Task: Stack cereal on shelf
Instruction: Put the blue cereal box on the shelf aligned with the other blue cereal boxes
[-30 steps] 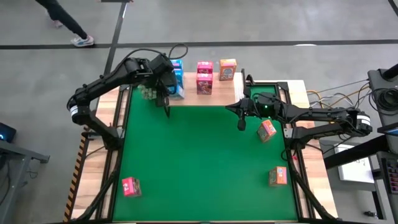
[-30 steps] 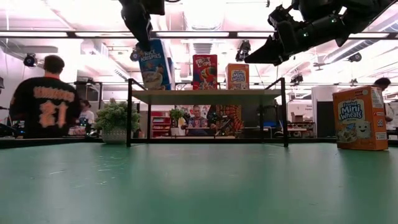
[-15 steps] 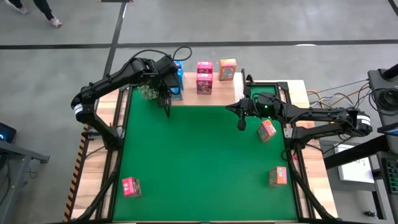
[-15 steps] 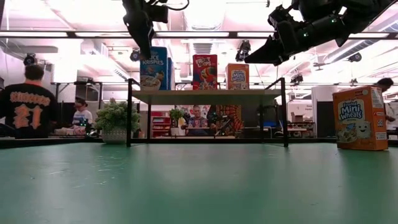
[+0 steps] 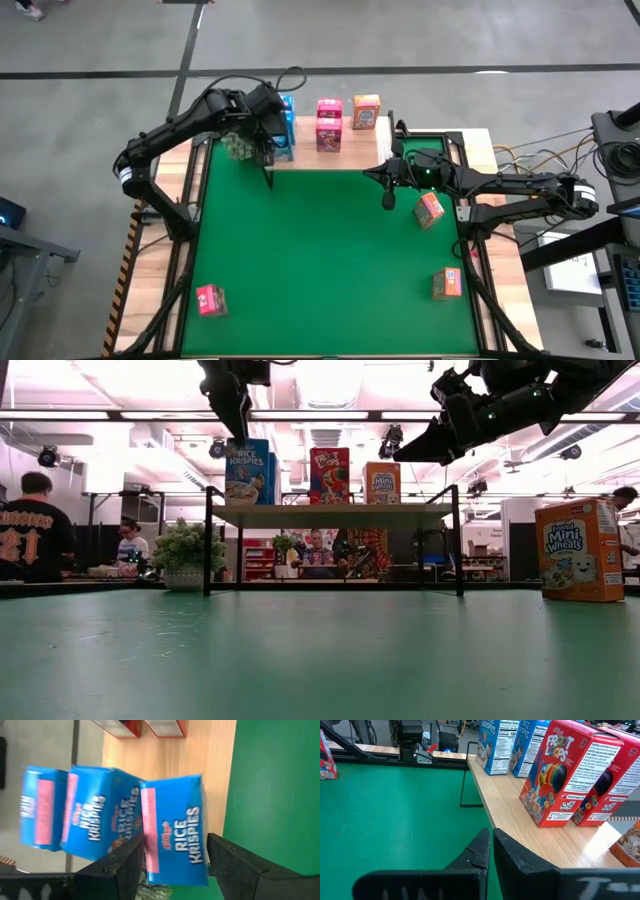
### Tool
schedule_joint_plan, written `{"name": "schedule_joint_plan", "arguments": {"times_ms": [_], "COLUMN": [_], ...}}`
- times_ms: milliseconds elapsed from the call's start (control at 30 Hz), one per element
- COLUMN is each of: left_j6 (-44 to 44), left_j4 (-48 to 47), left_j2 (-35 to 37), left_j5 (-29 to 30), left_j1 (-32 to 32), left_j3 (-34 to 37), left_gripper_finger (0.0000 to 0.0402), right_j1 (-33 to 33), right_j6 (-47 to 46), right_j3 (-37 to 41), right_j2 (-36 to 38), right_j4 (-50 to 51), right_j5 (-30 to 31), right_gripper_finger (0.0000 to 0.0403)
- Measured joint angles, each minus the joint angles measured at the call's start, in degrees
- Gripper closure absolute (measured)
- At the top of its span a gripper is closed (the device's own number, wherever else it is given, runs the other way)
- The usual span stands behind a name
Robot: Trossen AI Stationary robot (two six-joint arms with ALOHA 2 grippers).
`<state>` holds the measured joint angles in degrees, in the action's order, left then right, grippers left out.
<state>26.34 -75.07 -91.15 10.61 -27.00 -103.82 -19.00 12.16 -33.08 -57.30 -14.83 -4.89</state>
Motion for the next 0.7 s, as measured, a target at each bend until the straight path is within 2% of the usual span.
{"name": "schedule_joint_plan", "arguments": {"times_ms": [233,433,567,700], "left_j6": [0.16,-4.36,-5.69,-5.89], "left_j4": [-1.7,-3.87,-4.18,-3.93], "left_j2": [0.02,0.27,1.18,2.59], "left_j5": [-0.04,-1.11,-1.22,-1.31], "left_j1": [0.09,1.39,3.86,7.02], "left_j3": [-5.17,-8.67,-7.51,-3.39], "left_gripper_finger": [0.0202,0.0202,0.021,0.023], "right_j1": [0.0,-0.01,-0.04,-0.04], "right_j6": [0.37,0.44,0.58,1.37], "right_j3": [0.0,0.0,0.0,0.0], "right_j2": [0.0,0.0,0.0,0.0], "right_j4": [0.0,0.0,0.02,0.02], "right_j5": [0.0,0.0,0.0,0.0], "right_gripper_finger": [0.039,0.039,0.039,0.039]}}
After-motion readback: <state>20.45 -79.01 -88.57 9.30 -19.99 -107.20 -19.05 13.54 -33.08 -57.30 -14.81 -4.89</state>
